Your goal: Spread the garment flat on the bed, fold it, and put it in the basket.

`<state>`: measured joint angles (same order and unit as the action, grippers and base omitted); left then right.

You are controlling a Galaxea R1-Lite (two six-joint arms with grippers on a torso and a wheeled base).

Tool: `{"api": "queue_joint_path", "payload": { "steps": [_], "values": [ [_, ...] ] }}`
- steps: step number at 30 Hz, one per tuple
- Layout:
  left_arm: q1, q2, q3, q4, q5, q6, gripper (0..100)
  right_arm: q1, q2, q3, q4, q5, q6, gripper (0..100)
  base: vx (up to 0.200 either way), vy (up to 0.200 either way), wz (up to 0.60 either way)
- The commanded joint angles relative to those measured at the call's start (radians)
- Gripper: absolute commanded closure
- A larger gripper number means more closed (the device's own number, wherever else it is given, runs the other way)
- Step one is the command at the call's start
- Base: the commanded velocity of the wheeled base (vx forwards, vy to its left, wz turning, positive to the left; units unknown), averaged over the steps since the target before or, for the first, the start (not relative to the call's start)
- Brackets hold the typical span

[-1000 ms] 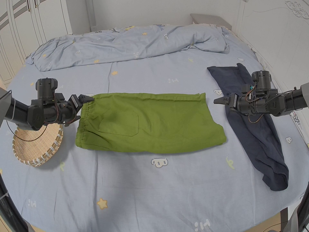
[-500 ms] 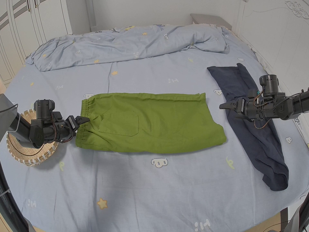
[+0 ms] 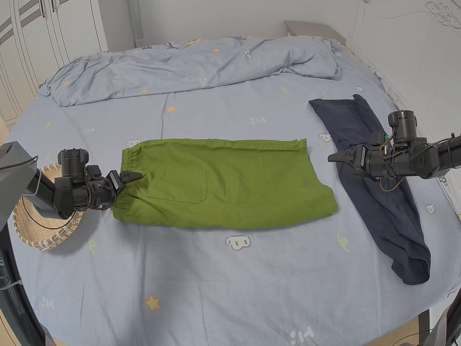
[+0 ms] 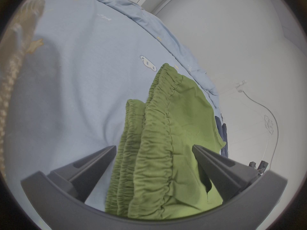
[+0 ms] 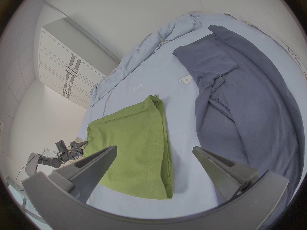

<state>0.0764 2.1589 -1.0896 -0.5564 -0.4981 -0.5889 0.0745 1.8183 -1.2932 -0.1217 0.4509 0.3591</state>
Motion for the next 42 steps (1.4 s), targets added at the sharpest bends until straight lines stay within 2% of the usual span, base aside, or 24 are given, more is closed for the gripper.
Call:
{"api": "queue_joint_path", "payload": {
  "steps": [1,4,5,15,19,30,35,42],
  "values": [
    [0.002,0.055,-0.033,-0.005,-0.005,-0.026,0,0.001,-0.001,0.000,-0.001,0.000,0.000,0,0.000,0.000,0.00],
    [0.002,0.061,-0.044,-0.005,-0.010,-0.055,0,0.001,-0.001,0.000,-0.001,0.000,0.000,0,0.000,0.000,0.00],
    [0.003,0.061,-0.046,-0.005,-0.022,-0.063,100,0.001,0.001,0.000,-0.001,0.000,-0.002,0,0.000,0.000,0.00],
    [0.010,0.042,-0.035,-0.005,-0.037,-0.065,100,0.001,0.006,0.002,0.002,0.000,-0.005,0,0.000,0.000,0.00],
    [0.016,-0.016,0.000,-0.005,-0.036,-0.063,100,0.001,0.049,0.022,0.007,0.000,-0.009,0,0.000,0.000,0.00],
    [0.019,-0.071,0.030,-0.005,-0.037,-0.058,100,0.048,0.167,0.011,0.056,0.002,-0.009,0,0.000,0.000,0.00],
    [0.019,-0.071,0.028,-0.005,-0.037,-0.057,100,0.080,0.176,0.017,0.056,0.037,0.001,0,0.000,0.000,0.00],
    [0.017,-0.070,0.030,-0.005,-0.037,-0.054,100,0.085,0.176,0.020,0.051,0.060,0.009,0,0.000,0.000,0.00]
  ]
}}
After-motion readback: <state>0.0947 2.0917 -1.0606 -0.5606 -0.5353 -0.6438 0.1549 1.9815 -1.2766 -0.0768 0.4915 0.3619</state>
